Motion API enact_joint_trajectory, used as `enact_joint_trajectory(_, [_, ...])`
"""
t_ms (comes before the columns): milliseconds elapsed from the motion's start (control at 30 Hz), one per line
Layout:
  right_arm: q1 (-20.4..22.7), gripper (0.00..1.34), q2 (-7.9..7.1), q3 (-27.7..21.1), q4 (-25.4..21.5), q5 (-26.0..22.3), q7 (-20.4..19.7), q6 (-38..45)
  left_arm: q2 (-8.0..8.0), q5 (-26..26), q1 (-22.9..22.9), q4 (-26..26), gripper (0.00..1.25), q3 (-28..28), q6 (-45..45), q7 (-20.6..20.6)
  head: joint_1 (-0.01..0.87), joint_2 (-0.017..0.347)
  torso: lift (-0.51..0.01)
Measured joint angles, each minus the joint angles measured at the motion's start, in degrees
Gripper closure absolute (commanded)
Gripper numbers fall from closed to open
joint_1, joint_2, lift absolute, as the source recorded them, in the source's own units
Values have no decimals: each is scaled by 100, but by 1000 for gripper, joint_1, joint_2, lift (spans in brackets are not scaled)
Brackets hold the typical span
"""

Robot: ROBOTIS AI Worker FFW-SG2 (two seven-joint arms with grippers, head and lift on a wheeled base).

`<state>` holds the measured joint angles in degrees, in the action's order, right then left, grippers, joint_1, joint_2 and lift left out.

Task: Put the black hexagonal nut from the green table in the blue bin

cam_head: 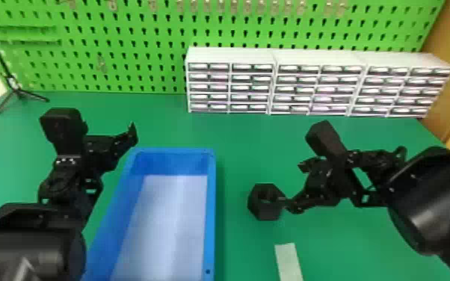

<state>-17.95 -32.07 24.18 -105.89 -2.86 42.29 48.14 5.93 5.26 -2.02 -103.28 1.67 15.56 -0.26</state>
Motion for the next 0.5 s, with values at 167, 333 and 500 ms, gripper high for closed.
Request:
enact_joint_trajectory(167, [-135, 82, -187, 283, 2, 224, 237, 86, 3, -7, 0, 0, 160, 2, 0, -8, 683, 28, -96])
enact_joint_trajectory(333, [-232, 82, -337, 502, 11, 541, 548, 132, 6, -8, 0, 0, 160, 2, 0, -9, 683, 28, -96])
enact_joint_trajectory(500, [-255, 82, -375, 572, 40, 872, 866, 150, 14, -8, 0, 1, 160, -5, 0, -9, 683, 28, -96])
